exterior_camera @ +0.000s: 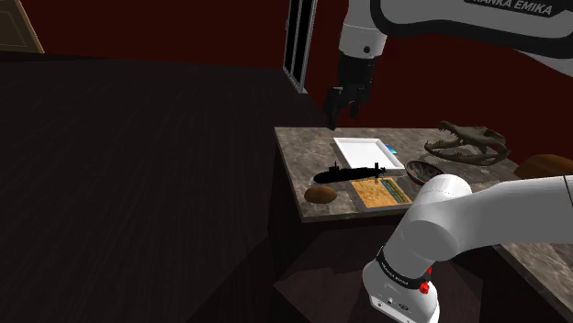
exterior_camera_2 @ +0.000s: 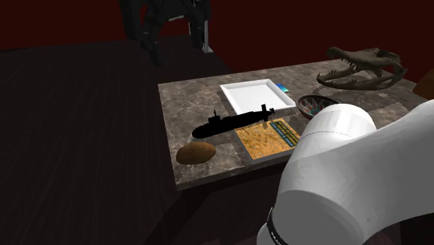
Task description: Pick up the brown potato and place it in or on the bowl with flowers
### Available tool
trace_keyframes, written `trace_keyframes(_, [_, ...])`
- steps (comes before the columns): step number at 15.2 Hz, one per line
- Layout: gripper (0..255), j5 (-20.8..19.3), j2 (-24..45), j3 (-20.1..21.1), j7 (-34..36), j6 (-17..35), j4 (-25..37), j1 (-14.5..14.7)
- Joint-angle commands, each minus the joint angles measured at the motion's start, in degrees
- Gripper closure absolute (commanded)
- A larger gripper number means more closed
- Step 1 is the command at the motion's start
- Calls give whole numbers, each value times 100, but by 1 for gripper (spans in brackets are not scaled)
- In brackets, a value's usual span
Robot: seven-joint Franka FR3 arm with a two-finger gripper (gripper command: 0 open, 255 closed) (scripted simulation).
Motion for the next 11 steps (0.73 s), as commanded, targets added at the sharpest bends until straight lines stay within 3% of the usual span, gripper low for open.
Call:
trace_keyframes(1, [0, 0, 0, 0, 0, 0, 0, 0])
trace_keyframes(11, [0, -310, -505, -737, -1408, 1790, -2184, 269])
